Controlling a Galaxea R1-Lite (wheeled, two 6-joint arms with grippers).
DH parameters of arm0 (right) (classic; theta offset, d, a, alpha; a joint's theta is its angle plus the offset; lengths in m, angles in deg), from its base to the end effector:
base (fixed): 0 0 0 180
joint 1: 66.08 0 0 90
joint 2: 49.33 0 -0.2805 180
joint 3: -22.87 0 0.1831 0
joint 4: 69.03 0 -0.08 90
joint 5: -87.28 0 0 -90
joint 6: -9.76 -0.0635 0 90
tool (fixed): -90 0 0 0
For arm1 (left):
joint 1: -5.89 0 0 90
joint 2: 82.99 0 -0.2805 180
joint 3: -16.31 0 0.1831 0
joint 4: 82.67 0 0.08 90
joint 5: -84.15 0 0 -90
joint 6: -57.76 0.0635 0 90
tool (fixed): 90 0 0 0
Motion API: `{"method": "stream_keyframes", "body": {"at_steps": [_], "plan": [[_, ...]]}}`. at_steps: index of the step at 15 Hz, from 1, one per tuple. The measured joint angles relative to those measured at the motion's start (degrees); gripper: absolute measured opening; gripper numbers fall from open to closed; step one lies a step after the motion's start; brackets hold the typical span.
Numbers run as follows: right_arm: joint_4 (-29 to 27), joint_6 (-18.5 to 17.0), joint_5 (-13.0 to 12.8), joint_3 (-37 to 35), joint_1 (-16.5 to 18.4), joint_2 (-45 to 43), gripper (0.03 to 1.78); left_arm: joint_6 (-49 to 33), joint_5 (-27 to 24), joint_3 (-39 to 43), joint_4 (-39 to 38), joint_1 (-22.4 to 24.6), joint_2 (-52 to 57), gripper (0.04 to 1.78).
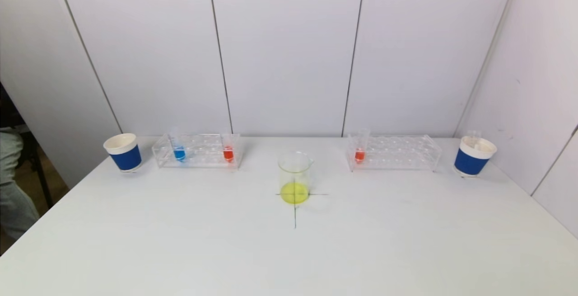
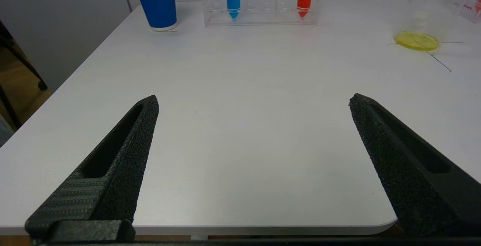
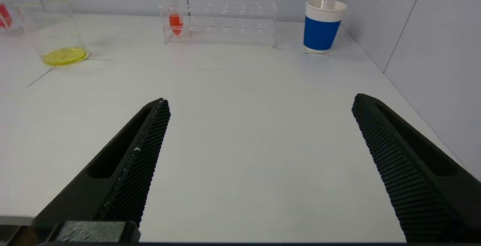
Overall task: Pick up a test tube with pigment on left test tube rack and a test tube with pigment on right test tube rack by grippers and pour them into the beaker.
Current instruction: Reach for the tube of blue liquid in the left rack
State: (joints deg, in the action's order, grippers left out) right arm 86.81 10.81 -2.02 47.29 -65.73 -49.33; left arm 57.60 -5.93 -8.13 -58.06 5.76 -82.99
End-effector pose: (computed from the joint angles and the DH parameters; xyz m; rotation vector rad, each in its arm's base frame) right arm 0.0297 0.0006 0.0763 -0.0184 -0.0046 0.0061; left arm 0.0297 -0.0002 0.0753 -0.0028 0.0030 -0.0037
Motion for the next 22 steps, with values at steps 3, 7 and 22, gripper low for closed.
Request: {"method": "stream_keyframes", "body": {"at_steps": [3,7,22], "plan": [[0.0,-0.1,0.0,-0.1,0.0,0.0,1.76,0.0,0.0,0.0,0.0,0.0,0.0,1.77],[0.0,-0.1,0.0,-0.1,0.0,-0.1,1.76,0.0,0.0,0.0,0.0,0.0,0.0,1.77],[0.1,-0.1,0.0,-0.1,0.0,-0.1,1.76,0.0,0.0,0.0,0.0,0.0,0.0,1.77]]}}
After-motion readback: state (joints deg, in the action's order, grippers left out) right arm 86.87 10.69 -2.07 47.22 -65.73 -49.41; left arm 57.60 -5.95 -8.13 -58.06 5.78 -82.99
